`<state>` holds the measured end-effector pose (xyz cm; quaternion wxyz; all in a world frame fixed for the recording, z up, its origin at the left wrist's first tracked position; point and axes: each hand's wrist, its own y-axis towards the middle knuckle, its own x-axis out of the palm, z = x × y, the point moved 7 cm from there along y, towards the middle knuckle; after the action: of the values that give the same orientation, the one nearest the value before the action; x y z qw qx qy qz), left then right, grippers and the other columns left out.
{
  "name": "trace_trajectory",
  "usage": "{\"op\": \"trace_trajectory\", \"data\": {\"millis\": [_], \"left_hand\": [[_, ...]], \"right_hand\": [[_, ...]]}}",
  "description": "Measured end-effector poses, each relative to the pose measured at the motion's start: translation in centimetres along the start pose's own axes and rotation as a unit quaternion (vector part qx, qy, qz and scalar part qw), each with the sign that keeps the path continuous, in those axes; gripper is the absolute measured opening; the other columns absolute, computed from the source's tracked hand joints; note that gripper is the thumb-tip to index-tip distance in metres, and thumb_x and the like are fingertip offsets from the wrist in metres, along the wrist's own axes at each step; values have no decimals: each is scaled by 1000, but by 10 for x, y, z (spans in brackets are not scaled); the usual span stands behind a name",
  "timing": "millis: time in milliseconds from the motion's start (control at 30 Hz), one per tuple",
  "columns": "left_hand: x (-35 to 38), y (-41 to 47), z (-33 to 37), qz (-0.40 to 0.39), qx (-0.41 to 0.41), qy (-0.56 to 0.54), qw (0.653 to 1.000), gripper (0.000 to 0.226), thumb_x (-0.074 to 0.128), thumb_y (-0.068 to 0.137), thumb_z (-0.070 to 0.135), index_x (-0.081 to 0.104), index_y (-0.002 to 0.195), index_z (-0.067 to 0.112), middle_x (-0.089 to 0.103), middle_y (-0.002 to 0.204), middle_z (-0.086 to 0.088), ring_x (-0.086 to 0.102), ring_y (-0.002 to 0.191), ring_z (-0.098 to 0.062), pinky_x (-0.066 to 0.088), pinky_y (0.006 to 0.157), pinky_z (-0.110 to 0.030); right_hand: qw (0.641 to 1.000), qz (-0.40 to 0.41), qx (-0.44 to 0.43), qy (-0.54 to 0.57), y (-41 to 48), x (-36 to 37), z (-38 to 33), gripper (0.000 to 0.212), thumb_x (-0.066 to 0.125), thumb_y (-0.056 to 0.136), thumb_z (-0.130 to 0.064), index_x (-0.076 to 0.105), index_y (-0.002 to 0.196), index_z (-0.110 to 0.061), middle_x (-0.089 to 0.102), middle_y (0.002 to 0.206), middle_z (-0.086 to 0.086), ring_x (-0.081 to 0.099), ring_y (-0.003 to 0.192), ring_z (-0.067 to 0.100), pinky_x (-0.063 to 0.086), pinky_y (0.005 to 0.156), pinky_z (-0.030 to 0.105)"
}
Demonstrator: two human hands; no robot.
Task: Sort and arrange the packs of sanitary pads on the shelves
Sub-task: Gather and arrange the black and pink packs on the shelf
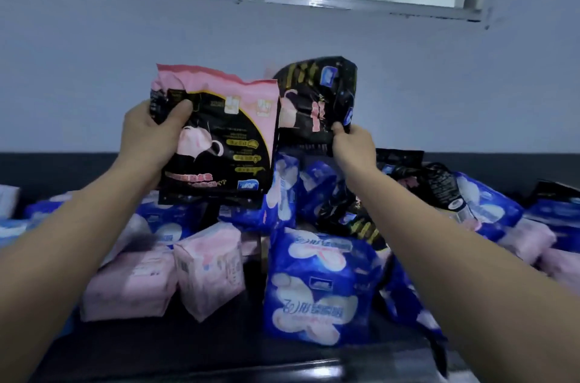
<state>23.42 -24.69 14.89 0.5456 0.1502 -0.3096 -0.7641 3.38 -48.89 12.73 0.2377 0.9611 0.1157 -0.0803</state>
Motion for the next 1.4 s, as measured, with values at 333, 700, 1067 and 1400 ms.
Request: {"op": "trace_trajectory", "data": {"millis": [333, 700, 1067, 1400], "left_hand": [[37, -56, -5, 64, -70, 12, 995, 16, 63, 93, 28, 61, 78, 23, 64, 80, 6, 59, 69, -8, 49, 68, -26], [-5, -79, 46, 198, -53, -22, 978, 14, 65, 92, 24, 62, 79, 20, 65, 81, 4, 63, 77, -13, 53, 75, -30], [-131, -105, 101, 309, -47, -47, 949, 18, 67, 91, 24, 55, 80, 17, 64, 82, 0, 64, 73, -14, 55, 67, -30], [-332, -184, 177, 423, -46, 25, 904, 17, 67, 91, 24, 58, 79, 15, 66, 83, -2, 66, 79, -21, 55, 75, -38]], "right_hand": [[967, -167, 74, -175, 22, -35, 70, 20, 51, 93, -10, 51, 73, -3, 62, 93, 16, 60, 88, 30, 46, 71, 34], [996, -64, -58, -19, 17, -38, -12, 48, 58, 95, -22, 37, 53, -12, 41, 54, 2, 46, 63, 25, 33, 60, 25], [956, -69, -254, 129, -86, 16, -137, 52, 64, 88, -13, 28, 51, -13, 28, 52, 0, 28, 51, 17, 28, 45, 11], [924, -230, -222, 209, -260, 125, -222, 56, 65, 88, -17, 27, 47, -15, 22, 46, -2, 22, 45, 15, 26, 41, 19]]}}
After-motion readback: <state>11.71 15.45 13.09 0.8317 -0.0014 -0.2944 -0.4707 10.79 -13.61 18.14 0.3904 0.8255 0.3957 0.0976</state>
